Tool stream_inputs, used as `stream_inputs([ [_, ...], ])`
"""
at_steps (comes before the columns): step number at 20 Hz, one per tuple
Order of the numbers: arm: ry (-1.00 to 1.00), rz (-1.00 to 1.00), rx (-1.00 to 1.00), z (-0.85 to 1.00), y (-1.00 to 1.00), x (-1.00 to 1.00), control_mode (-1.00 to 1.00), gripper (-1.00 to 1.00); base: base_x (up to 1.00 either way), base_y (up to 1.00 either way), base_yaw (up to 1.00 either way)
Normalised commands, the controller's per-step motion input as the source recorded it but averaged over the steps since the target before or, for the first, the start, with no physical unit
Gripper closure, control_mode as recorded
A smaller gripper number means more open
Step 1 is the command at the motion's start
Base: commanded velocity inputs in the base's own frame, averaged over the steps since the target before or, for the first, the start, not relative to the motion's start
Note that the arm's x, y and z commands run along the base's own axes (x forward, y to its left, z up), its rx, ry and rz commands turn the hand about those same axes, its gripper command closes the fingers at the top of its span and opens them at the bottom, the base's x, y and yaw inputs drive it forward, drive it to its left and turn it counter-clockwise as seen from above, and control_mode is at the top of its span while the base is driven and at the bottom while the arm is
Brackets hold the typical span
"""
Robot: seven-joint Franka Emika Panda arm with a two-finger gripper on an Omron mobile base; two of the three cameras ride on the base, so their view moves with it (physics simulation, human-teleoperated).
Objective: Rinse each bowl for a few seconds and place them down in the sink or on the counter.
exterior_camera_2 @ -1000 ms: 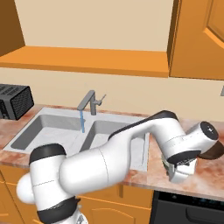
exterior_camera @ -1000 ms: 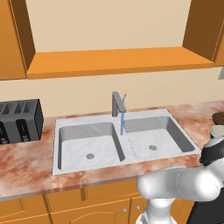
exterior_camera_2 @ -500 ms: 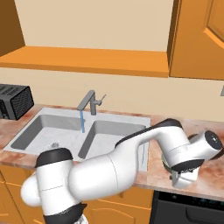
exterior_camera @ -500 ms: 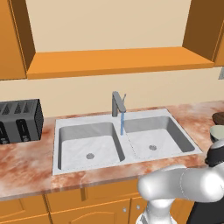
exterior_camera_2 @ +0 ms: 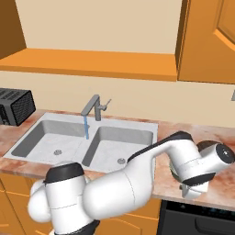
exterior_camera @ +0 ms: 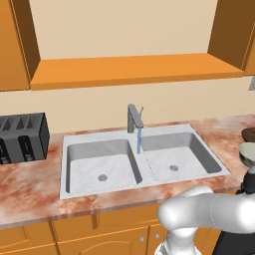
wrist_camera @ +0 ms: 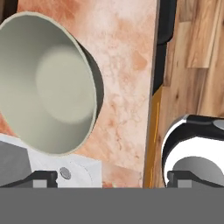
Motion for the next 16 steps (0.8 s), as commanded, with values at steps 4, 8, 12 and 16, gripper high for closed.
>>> stream_inputs([
  [4, 0.0, 0.0, 0.0, -0.17, -0.07, 0.18, -1.0, -1.0, 0.0, 0.0, 0.0],
  [8, 0.0, 0.0, 0.0, -0.19, -0.09, 0.16, -1.0, -1.0, 0.0, 0.0, 0.0],
  [12, 0.0, 0.0, 0.0, -0.23, -0.12, 0.16, -1.0, -1.0, 0.0, 0.0, 0.0],
  [16, 0.0, -0.01, 0.0, -0.17, -0.04, 0.17, -1.0, -1.0, 0.0, 0.0, 0.0],
])
